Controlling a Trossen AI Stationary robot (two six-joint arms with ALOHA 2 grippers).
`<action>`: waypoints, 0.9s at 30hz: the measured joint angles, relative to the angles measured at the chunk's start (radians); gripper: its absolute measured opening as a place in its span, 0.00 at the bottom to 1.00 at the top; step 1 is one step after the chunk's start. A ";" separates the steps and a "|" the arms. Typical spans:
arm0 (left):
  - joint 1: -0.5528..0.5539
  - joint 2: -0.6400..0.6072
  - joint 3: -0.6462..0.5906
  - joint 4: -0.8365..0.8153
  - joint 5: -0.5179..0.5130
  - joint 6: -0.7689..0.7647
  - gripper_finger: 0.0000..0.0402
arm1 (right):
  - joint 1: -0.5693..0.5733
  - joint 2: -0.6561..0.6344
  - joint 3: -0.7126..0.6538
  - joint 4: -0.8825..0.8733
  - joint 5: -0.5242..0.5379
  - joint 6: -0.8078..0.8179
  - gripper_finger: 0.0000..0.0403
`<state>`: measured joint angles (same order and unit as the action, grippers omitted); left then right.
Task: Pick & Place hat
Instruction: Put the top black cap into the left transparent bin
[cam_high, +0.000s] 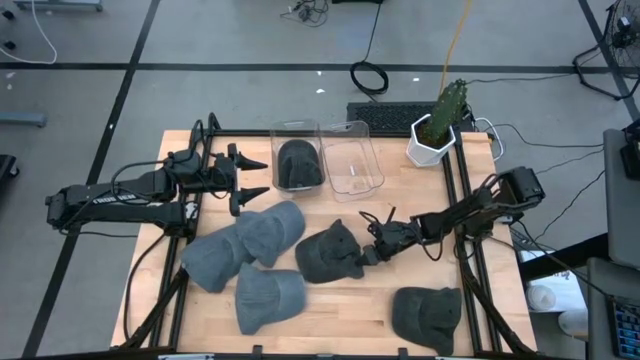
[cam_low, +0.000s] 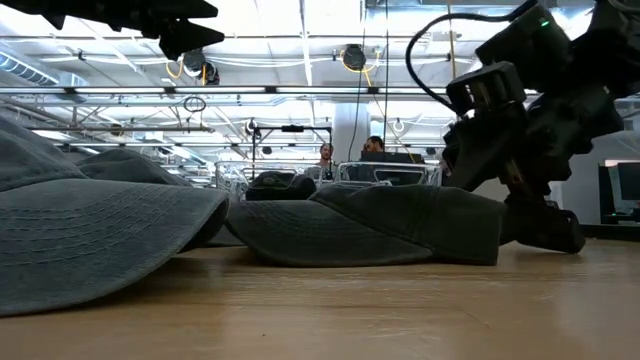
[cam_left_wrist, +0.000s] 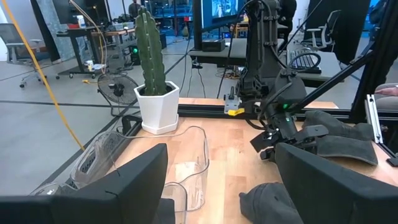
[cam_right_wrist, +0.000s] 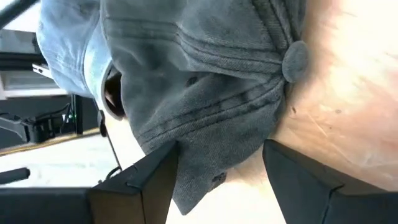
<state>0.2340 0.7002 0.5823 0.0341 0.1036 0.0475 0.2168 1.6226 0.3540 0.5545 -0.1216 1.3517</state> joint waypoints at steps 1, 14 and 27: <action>0.000 0.000 0.000 0.000 0.000 0.000 0.76 | 0.004 0.000 -0.001 0.025 0.024 0.000 0.56; 0.000 0.000 0.000 0.000 0.000 0.000 0.76 | -0.007 0.038 0.136 -0.010 0.068 -0.177 0.56; 0.000 0.000 0.000 0.000 0.000 0.000 0.76 | -0.020 0.057 0.188 0.251 0.068 -0.181 0.54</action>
<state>0.2338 0.7002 0.5823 0.0340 0.1036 0.0475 0.1967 1.6798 0.5420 0.8054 -0.0537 1.1712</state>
